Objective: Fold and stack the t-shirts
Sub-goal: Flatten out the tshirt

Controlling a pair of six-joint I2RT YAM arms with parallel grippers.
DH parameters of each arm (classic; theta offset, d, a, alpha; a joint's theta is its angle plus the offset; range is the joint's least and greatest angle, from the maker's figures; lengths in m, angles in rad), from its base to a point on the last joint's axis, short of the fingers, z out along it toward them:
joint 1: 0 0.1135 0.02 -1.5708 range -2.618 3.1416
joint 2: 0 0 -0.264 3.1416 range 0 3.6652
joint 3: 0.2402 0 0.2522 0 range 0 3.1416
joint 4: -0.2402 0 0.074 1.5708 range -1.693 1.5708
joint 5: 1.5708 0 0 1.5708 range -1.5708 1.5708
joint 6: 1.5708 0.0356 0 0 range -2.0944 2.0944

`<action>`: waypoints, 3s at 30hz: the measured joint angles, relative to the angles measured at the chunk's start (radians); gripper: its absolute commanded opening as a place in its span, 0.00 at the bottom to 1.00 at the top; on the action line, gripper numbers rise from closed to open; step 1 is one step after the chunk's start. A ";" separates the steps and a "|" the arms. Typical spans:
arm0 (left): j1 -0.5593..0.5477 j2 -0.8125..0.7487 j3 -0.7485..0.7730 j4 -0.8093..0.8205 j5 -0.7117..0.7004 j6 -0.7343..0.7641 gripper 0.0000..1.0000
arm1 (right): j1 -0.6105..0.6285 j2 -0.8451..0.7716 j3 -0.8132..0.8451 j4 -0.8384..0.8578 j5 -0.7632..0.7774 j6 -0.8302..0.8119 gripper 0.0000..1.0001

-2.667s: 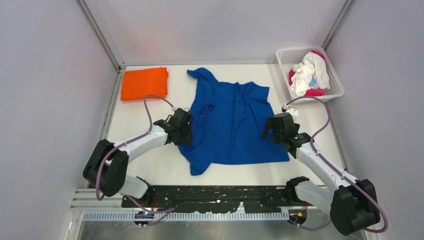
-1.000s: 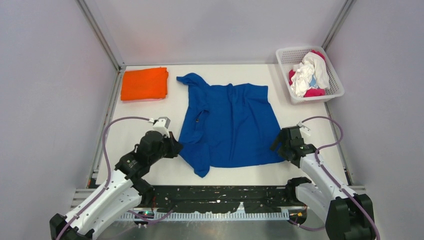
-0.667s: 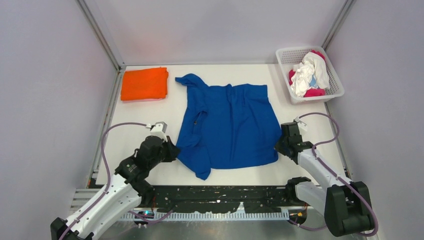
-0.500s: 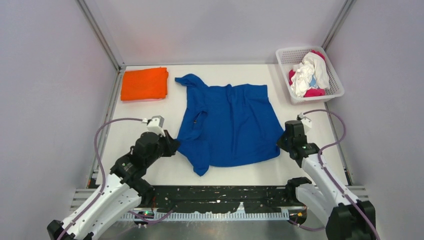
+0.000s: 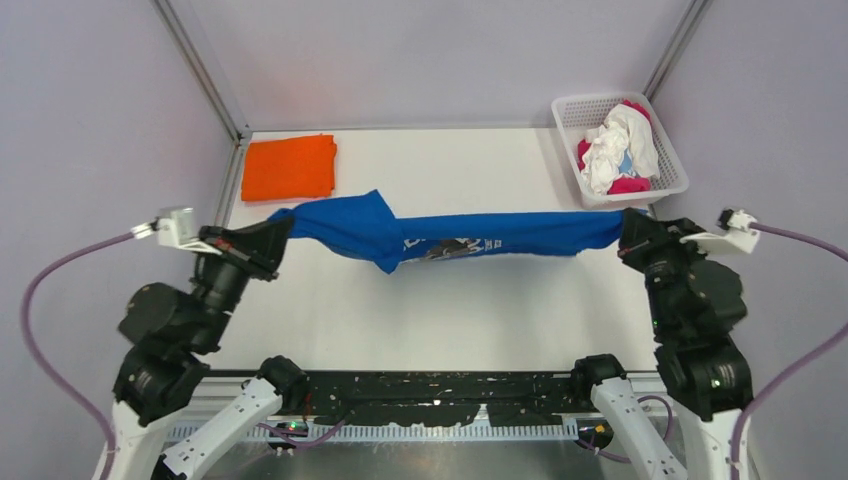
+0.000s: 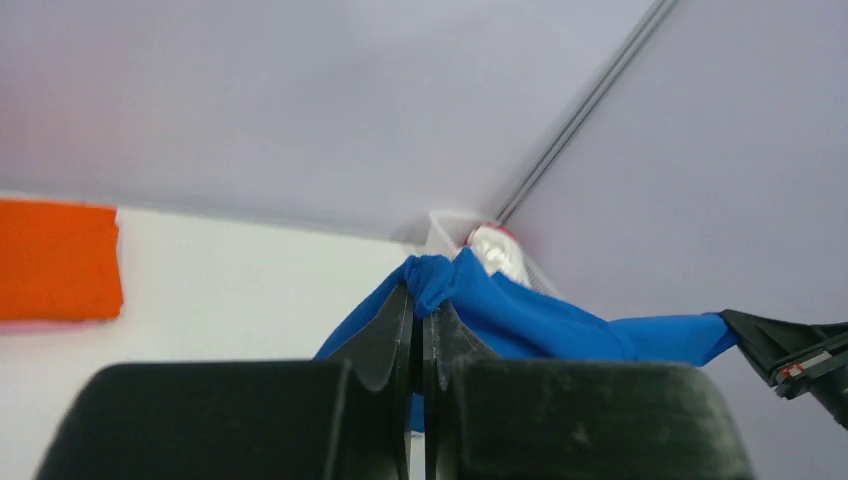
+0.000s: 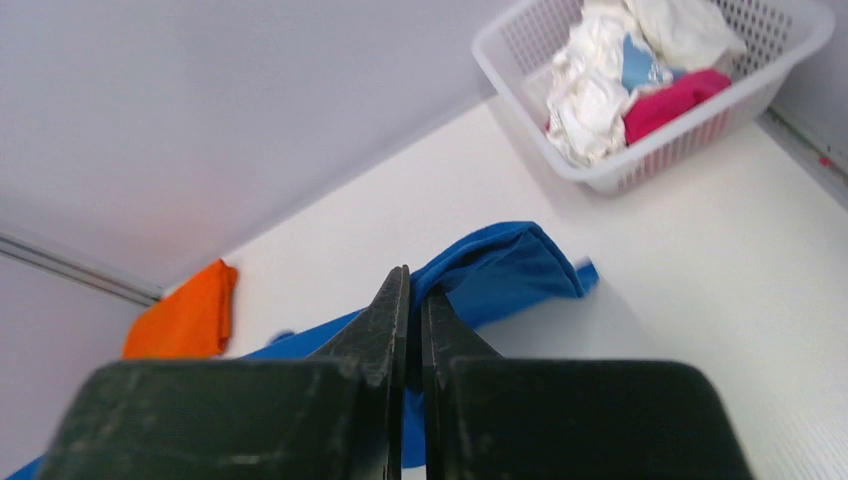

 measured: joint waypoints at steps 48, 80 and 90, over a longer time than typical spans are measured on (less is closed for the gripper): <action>0.309 1.306 0.233 0.009 -0.042 0.109 1.00 | -0.020 1.035 -0.134 0.338 0.113 -0.108 0.98; 0.327 1.381 0.082 0.060 0.356 -0.053 1.00 | -0.020 1.176 -0.180 0.404 -0.311 -0.070 0.96; 0.427 1.510 0.238 0.041 0.355 -0.148 1.00 | -0.020 1.387 0.069 0.396 -0.356 -0.072 0.96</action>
